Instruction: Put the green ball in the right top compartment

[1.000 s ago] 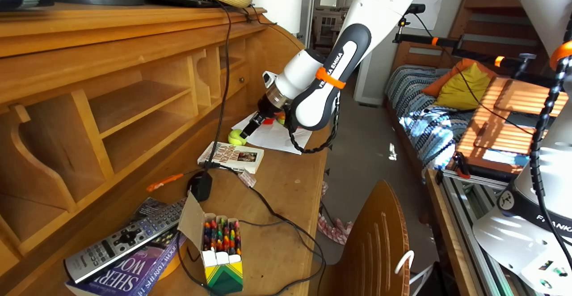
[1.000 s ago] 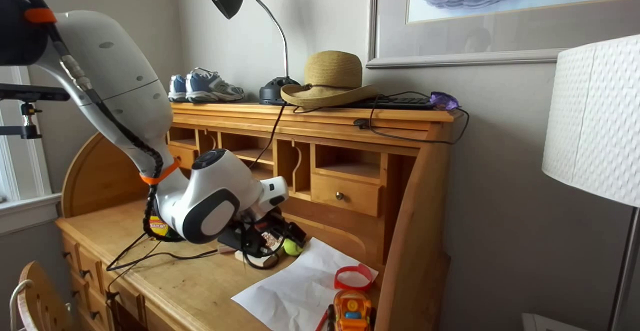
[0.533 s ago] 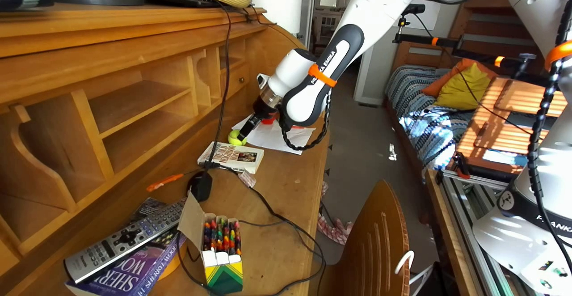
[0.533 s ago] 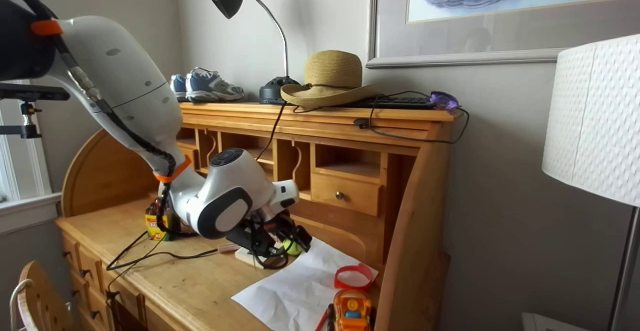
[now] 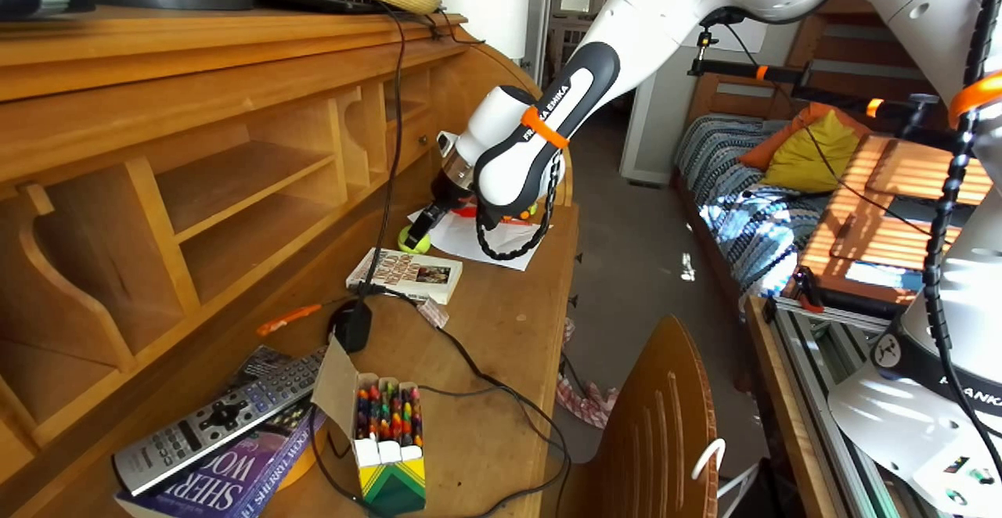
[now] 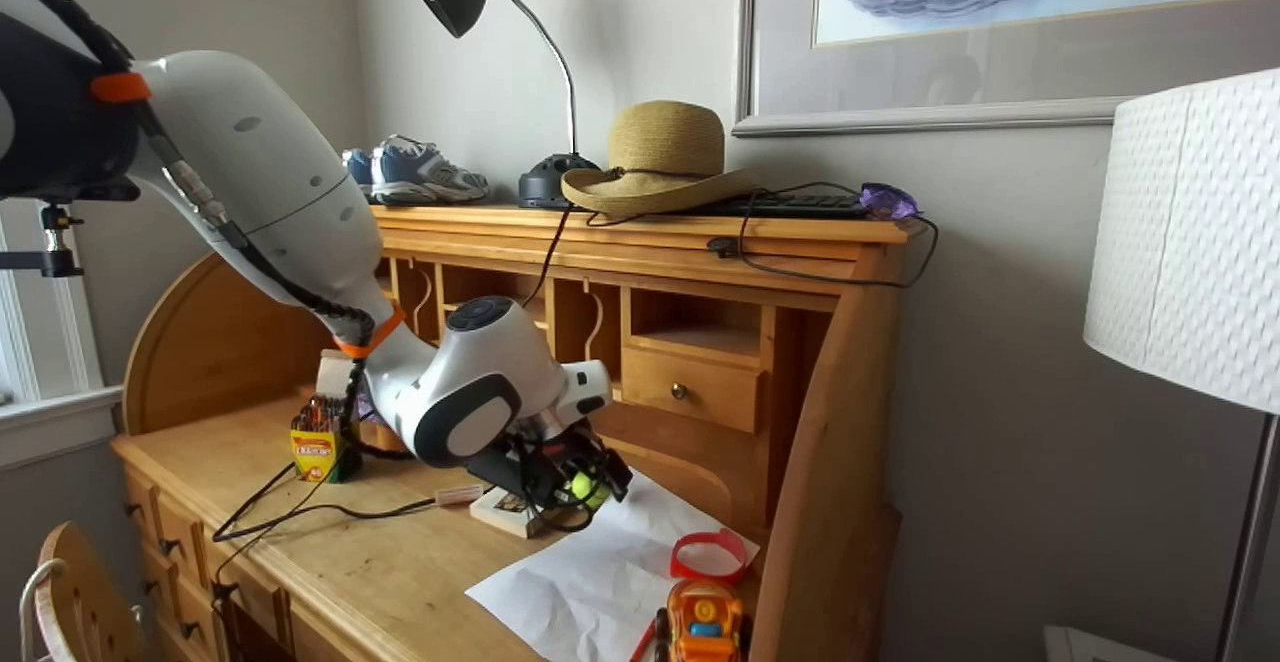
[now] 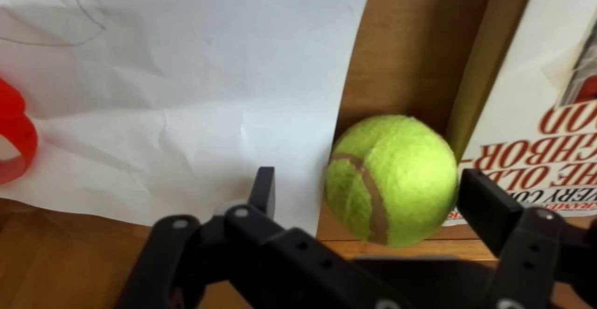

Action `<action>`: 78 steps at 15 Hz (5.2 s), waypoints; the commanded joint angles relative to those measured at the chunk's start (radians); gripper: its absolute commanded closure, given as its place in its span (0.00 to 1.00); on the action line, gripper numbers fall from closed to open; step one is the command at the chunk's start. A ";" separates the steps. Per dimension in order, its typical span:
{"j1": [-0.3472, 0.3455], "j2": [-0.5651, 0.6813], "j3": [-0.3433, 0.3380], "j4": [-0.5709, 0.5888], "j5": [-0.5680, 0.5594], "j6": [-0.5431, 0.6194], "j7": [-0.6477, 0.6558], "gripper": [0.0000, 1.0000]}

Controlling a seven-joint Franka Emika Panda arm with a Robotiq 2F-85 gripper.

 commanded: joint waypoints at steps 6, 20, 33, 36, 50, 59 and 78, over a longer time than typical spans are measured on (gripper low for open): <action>0.000 0.055 0.036 0.088 0.076 -0.095 -0.096 0.40; -0.039 -0.096 0.017 -0.319 0.062 0.266 -0.017 0.58; 0.243 -0.148 -0.318 -0.536 0.085 0.832 0.203 0.58; 0.276 -0.154 -0.344 -0.538 0.077 0.806 0.213 0.33; 0.250 -0.134 -0.304 -0.454 -0.273 0.656 0.194 0.59; 0.118 -0.159 -0.219 -0.375 -0.598 0.373 0.368 0.09; -0.072 -0.232 -0.104 -0.454 -0.377 0.345 0.215 0.63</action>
